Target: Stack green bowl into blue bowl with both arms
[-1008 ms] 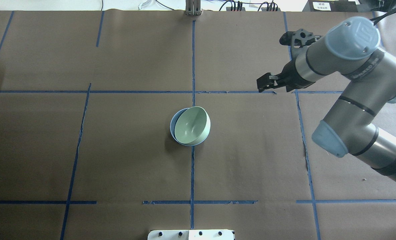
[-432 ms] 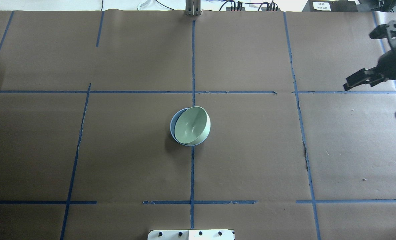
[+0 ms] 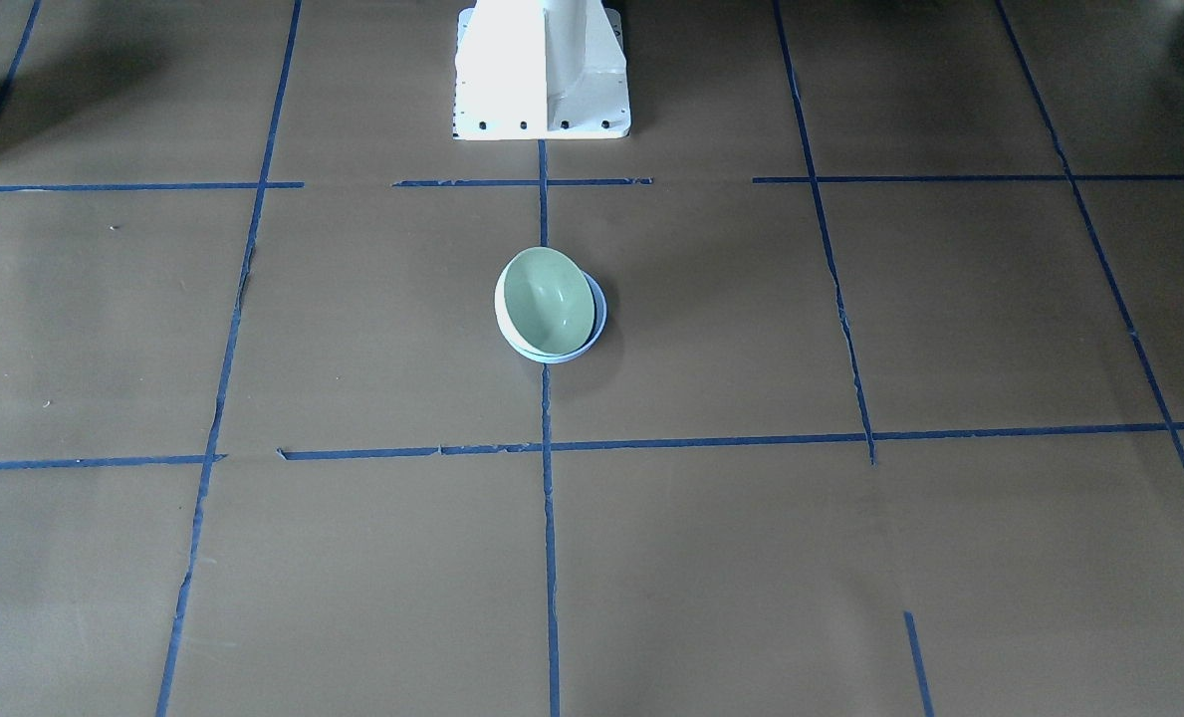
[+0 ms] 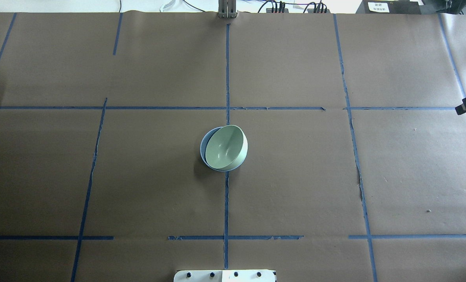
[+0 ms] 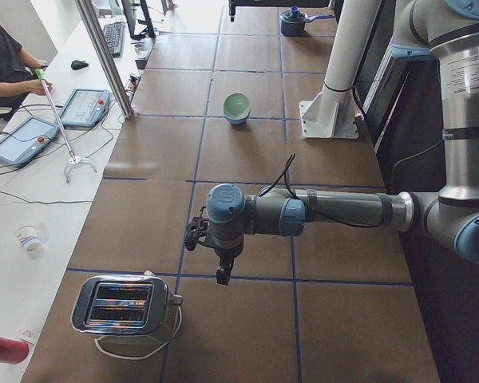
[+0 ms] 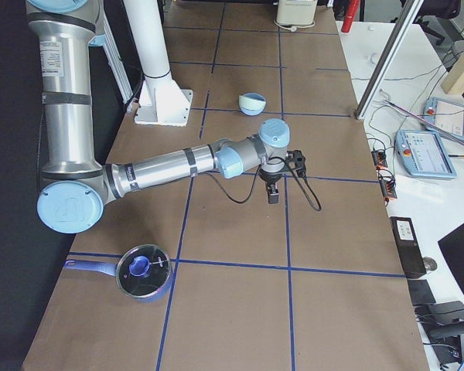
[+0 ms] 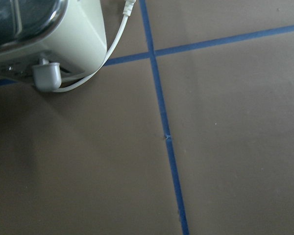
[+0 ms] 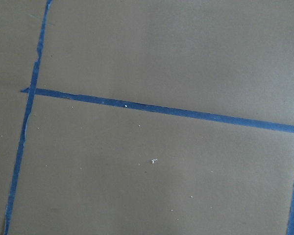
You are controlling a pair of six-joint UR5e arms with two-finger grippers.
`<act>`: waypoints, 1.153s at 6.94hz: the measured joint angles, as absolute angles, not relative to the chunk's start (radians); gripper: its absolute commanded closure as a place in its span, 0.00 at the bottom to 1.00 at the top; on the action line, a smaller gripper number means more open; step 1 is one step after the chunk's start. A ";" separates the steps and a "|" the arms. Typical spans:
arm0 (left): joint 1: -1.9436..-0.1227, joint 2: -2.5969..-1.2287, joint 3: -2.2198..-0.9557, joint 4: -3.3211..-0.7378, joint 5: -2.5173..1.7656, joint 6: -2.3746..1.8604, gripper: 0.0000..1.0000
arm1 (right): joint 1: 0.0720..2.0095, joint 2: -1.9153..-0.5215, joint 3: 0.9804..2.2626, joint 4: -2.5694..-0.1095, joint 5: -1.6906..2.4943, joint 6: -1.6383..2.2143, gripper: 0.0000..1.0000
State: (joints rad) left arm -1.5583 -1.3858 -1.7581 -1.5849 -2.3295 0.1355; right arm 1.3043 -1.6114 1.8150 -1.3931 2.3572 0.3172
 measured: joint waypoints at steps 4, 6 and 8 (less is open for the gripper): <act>-1.559 -1.412 -1.695 -1.572 -2.337 0.109 0.00 | 1.396 -1.627 1.706 -1.394 2.368 0.258 0.00; -1.561 -1.420 -1.705 -1.572 -2.337 0.053 0.00 | 1.464 -1.622 1.610 -1.395 2.371 0.145 0.00; -1.561 -1.419 -1.708 -1.573 -2.335 0.044 0.00 | 1.530 -1.620 1.567 -1.406 2.397 0.118 0.00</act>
